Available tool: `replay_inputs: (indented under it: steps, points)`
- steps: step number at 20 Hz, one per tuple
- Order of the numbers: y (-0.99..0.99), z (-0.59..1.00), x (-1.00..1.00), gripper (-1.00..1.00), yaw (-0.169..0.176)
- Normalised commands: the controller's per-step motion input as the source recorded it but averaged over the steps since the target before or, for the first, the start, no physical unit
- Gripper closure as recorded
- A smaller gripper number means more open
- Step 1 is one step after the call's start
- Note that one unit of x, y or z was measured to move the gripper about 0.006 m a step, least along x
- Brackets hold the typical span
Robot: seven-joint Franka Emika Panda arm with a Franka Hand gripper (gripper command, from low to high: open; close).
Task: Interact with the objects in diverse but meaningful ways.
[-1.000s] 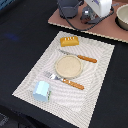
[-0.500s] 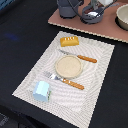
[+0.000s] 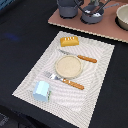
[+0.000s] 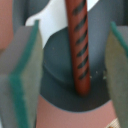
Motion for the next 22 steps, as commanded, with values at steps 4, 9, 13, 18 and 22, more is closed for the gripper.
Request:
replay_inputs:
  steps: [4, 9, 13, 18, 22]
  points:
    - [0.18, 1.00, 0.41, -1.00, 0.000]
    - [-0.10, 1.00, 0.47, -1.00, -0.015]
    - [-0.60, 0.68, 0.57, -1.00, -0.025]
    - [-0.83, 0.18, 0.42, -1.00, -0.050]
    - [-0.85, 0.00, 0.31, -1.00, -0.066]
